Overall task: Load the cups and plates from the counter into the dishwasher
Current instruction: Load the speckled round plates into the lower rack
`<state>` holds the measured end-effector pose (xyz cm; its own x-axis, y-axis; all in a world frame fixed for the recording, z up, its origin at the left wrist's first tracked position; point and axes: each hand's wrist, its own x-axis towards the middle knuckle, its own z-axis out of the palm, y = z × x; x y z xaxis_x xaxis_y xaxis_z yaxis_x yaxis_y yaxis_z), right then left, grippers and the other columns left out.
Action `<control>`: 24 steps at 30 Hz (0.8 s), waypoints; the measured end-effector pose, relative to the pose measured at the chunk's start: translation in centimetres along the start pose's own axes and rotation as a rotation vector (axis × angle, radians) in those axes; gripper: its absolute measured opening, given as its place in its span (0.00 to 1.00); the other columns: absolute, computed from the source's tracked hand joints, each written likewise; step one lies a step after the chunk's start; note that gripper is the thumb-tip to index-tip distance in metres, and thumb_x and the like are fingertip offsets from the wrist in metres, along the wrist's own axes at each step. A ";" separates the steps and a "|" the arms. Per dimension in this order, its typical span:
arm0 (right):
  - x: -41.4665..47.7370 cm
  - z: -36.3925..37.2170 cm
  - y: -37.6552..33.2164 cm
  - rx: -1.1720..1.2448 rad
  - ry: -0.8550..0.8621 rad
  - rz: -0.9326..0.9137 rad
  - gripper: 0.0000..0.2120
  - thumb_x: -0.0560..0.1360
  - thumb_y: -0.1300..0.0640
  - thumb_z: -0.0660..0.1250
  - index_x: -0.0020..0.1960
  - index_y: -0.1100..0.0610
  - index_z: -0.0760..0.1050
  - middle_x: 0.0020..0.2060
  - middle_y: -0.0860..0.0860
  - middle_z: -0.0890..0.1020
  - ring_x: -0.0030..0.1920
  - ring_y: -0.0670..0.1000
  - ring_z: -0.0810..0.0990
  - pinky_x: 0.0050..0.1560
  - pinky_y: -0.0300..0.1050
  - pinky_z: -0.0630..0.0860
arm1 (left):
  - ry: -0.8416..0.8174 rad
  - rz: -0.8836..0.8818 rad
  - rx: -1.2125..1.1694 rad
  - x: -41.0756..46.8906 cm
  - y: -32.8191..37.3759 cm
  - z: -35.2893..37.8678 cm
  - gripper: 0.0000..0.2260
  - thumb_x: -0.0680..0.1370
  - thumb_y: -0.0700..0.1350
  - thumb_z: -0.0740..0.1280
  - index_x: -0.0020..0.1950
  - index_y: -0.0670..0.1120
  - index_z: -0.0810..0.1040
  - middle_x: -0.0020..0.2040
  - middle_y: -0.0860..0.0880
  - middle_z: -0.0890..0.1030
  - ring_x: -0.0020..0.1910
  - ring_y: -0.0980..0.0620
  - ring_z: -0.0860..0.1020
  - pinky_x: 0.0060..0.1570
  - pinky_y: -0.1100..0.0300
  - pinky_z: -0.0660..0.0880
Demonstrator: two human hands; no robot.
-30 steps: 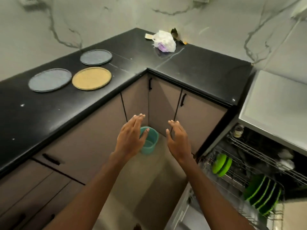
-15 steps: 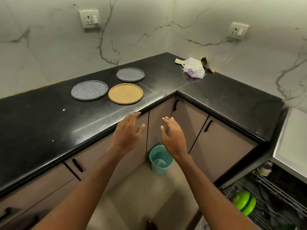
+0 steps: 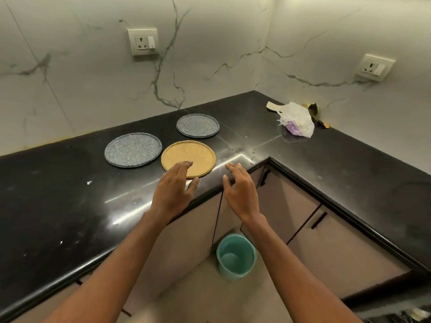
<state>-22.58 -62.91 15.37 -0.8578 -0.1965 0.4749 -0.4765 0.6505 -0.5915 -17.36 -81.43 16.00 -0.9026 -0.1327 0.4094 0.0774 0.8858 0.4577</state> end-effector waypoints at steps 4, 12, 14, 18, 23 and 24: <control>5.6 2.2 1.1 0.010 -0.022 -0.048 0.17 0.78 0.60 0.64 0.66 0.59 0.75 0.64 0.54 0.77 0.68 0.51 0.71 0.69 0.42 0.66 | -0.010 -0.068 0.025 4.3 -2.3 0.8 0.22 0.78 0.51 0.65 0.70 0.46 0.69 0.68 0.47 0.73 0.66 0.46 0.72 0.65 0.50 0.68; 13.4 6.5 2.7 0.031 -0.062 -0.107 0.15 0.77 0.59 0.65 0.63 0.58 0.77 0.62 0.53 0.79 0.65 0.51 0.74 0.64 0.43 0.70 | -0.015 -0.186 0.062 11.2 -6.5 2.0 0.20 0.79 0.52 0.64 0.68 0.45 0.71 0.63 0.46 0.76 0.61 0.47 0.75 0.61 0.52 0.69; 15.4 7.8 3.1 0.038 -0.066 -0.127 0.14 0.77 0.60 0.65 0.62 0.58 0.77 0.60 0.52 0.79 0.63 0.51 0.75 0.63 0.44 0.72 | -0.034 -0.212 0.059 13.0 -7.8 2.7 0.20 0.79 0.53 0.63 0.68 0.45 0.71 0.63 0.47 0.76 0.61 0.48 0.74 0.61 0.52 0.69; 18.9 10.9 4.0 0.038 -0.087 -0.095 0.14 0.77 0.60 0.65 0.62 0.58 0.77 0.61 0.52 0.78 0.64 0.50 0.74 0.62 0.42 0.72 | -0.093 -0.217 0.071 16.6 -11.2 4.9 0.19 0.80 0.55 0.61 0.66 0.45 0.72 0.62 0.48 0.76 0.61 0.49 0.74 0.61 0.53 0.69; 23.1 15.7 5.8 0.031 -0.113 0.016 0.13 0.78 0.57 0.64 0.61 0.57 0.77 0.62 0.51 0.75 0.61 0.48 0.75 0.56 0.38 0.71 | -0.195 -0.194 0.063 20.7 -15.8 8.1 0.20 0.80 0.58 0.58 0.65 0.46 0.75 0.62 0.49 0.76 0.62 0.50 0.72 0.62 0.56 0.68; 23.8 16.6 6.2 0.025 -0.122 0.029 0.13 0.78 0.57 0.64 0.60 0.57 0.77 0.60 0.51 0.76 0.60 0.48 0.75 0.56 0.39 0.72 | -0.223 -0.190 0.075 21.4 -16.6 8.7 0.20 0.80 0.57 0.59 0.65 0.47 0.75 0.63 0.49 0.75 0.63 0.51 0.72 0.63 0.56 0.67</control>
<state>-49.11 -75.73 12.24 -0.8876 -0.2668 0.3755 -0.4546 0.6391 -0.6204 -41.63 -95.11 10.23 -0.9694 -0.2053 0.1345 -0.1258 0.8860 0.4463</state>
